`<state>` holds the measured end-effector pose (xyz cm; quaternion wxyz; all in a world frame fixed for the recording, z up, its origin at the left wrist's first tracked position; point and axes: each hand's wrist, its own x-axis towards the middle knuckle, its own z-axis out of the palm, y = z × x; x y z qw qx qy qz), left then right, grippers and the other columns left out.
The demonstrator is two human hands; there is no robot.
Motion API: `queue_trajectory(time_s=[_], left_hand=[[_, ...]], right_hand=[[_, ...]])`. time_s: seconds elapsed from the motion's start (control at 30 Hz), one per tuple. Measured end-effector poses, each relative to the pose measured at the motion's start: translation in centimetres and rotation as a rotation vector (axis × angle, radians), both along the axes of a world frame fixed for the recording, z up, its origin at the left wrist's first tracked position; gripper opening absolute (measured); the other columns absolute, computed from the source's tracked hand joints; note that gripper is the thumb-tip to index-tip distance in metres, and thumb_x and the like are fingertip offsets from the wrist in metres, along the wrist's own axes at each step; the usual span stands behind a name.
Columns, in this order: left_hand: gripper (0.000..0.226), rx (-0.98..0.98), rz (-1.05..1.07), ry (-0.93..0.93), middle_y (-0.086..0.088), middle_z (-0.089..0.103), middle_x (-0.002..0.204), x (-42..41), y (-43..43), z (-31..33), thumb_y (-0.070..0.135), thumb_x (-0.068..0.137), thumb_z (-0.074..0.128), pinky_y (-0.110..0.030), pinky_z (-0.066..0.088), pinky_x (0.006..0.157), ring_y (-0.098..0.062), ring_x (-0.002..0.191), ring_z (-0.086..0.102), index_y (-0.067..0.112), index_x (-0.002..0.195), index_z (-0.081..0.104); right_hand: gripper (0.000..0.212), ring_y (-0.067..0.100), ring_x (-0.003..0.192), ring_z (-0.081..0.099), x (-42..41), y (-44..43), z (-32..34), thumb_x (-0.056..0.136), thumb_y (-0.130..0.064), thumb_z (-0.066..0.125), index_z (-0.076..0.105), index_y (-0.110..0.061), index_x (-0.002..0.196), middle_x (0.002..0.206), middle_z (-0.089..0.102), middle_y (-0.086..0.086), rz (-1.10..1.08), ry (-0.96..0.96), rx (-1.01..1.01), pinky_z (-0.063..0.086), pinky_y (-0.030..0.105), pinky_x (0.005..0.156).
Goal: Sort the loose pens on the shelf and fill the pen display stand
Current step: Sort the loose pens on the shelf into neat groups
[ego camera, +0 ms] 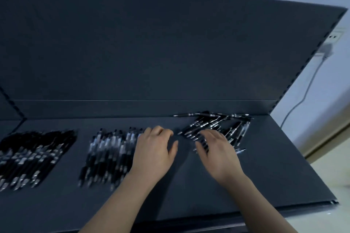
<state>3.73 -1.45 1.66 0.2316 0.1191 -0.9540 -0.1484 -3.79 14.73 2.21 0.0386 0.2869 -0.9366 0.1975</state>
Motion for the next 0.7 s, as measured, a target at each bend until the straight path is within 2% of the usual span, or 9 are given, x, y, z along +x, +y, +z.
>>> queue_trajectory(time_s=[0.17, 0.27, 0.33, 0.47, 0.53, 0.7], left_hand=[[0.032, 0.046, -0.043, -0.057, 0.009, 0.062, 0.110, -4.5, 5.4, -1.2, 0.043, 0.093, 0.051, -0.026, 0.042, 0.091, -0.013, 0.101, 0.054, 0.025, 0.118, 0.062], [0.033, 0.076, -0.059, -0.106, 0.011, 0.059, 0.116, -6.3, 7.7, -2.0, 0.043, 0.094, 0.049, -0.024, 0.040, 0.095, -0.011, 0.107, 0.051, 0.027, 0.121, 0.060], [0.031, 0.089, -0.065, -0.135, 0.012, 0.059, 0.114, -7.3, 9.0, -2.4, 0.042, 0.094, 0.051, -0.023, 0.039, 0.097, -0.010, 0.108, 0.050, 0.028, 0.119, 0.061], [0.026, 0.137, -0.088, -0.230, 0.013, 0.060, 0.107, -8.7, 10.8, -2.8, 0.043, 0.089, 0.059, -0.023, 0.042, 0.092, -0.009, 0.105, 0.051, 0.028, 0.109, 0.065], [0.024, 0.156, -0.091, -0.276, 0.012, 0.060, 0.106, -9.2, 11.3, -2.9, 0.043, 0.088, 0.062, -0.024, 0.044, 0.090, -0.009, 0.103, 0.052, 0.028, 0.106, 0.066], [0.014, 0.143, -0.063, -0.300, 0.010, 0.060, 0.100, -10.2, 11.6, -2.9, 0.035, 0.088, 0.064, -0.022, 0.046, 0.083, -0.009, 0.097, 0.056, 0.026, 0.097, 0.070]], right_hand=[[0.039, 0.021, 0.124, 0.046, -5.4, 6.6, -1.7, 0.101, -0.026, 0.043, 0.047, -0.015, 0.138, 0.134, 0.052, 0.002, -0.083, -0.064, 0.022, 0.039, 0.028, 0.097], [0.036, 0.028, 0.112, 0.049, -9.1, 9.4, -3.2, 0.099, -0.013, 0.039, 0.050, -0.013, 0.133, 0.121, 0.054, 0.009, -0.155, -0.130, 0.073, 0.041, 0.032, 0.084], [0.036, 0.031, 0.107, 0.049, -11.2, 10.6, -3.9, 0.097, -0.009, 0.038, 0.051, -0.012, 0.130, 0.115, 0.052, 0.012, -0.190, -0.165, 0.103, 0.038, 0.032, 0.081], [0.036, 0.033, 0.108, 0.046, -14.1, 11.3, -4.6, 0.100, -0.017, 0.036, 0.045, -0.020, 0.135, 0.120, 0.048, 0.014, -0.160, -0.180, 0.135, 0.039, 0.036, 0.091], [0.033, 0.033, 0.107, 0.045, -15.1, 11.2, -4.8, 0.100, -0.019, 0.035, 0.048, -0.021, 0.131, 0.120, 0.048, 0.014, -0.159, -0.202, 0.099, 0.036, 0.035, 0.093], [0.023, 0.030, 0.105, 0.045, -16.0, 12.3, -5.2, 0.094, -0.017, 0.044, 0.052, -0.019, 0.115, 0.113, 0.049, 0.010, -0.195, -0.276, -0.025, 0.035, 0.031, 0.085]])
